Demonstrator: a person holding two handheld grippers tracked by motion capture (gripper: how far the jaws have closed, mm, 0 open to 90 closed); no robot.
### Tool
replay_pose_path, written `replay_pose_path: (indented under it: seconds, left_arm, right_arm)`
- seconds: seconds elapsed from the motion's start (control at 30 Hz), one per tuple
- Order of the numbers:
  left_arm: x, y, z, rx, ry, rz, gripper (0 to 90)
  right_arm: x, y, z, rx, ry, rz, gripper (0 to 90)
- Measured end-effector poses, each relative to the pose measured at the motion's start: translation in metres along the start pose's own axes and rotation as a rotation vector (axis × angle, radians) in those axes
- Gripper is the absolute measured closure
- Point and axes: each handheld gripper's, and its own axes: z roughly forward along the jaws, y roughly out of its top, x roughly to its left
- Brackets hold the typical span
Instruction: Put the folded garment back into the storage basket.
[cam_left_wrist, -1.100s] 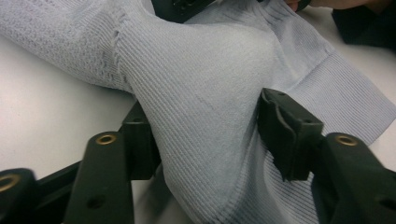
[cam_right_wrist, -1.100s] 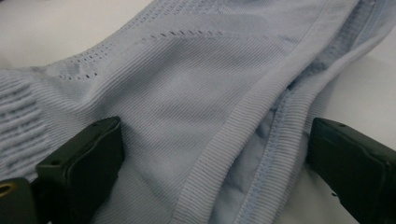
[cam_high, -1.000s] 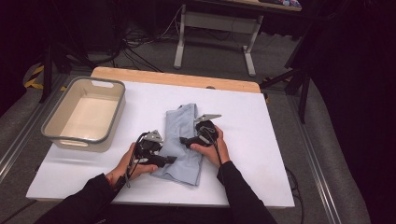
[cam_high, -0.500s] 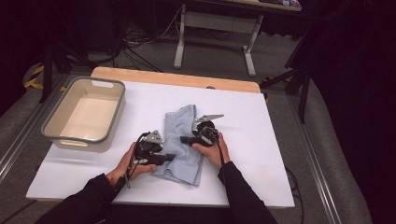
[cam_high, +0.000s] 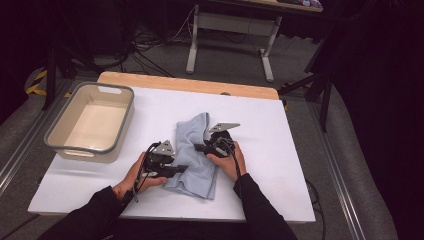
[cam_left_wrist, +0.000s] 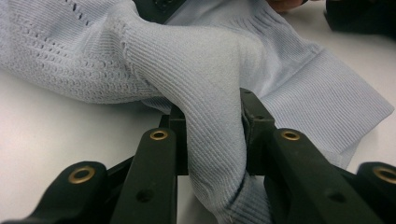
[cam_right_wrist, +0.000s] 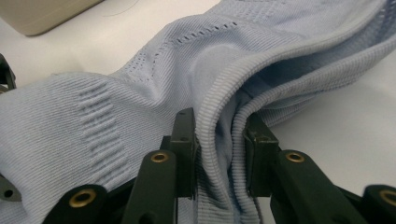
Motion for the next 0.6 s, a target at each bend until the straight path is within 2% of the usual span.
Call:
replay_pose_path:
  seconds: [0.03, 0.43, 0.6]
  left_arm:
    - [-0.001, 0.0, -0.001, -0.002, 0.008, 0.012, 71.9]
    - [-0.006, 0.001, -0.003, -0.017, 0.027, 0.037, 72.7]
    - [-0.008, 0.002, -0.005, -0.03, 0.031, 0.045, 73.2]
  right_arm:
    - [0.001, 0.0, 0.0, -0.004, -0.004, -0.008, 70.2]
    - [0.006, 0.003, -0.005, -0.029, -0.026, -0.036, 70.4]
    - [0.011, 0.005, -0.008, -0.039, -0.054, -0.066, 70.6]
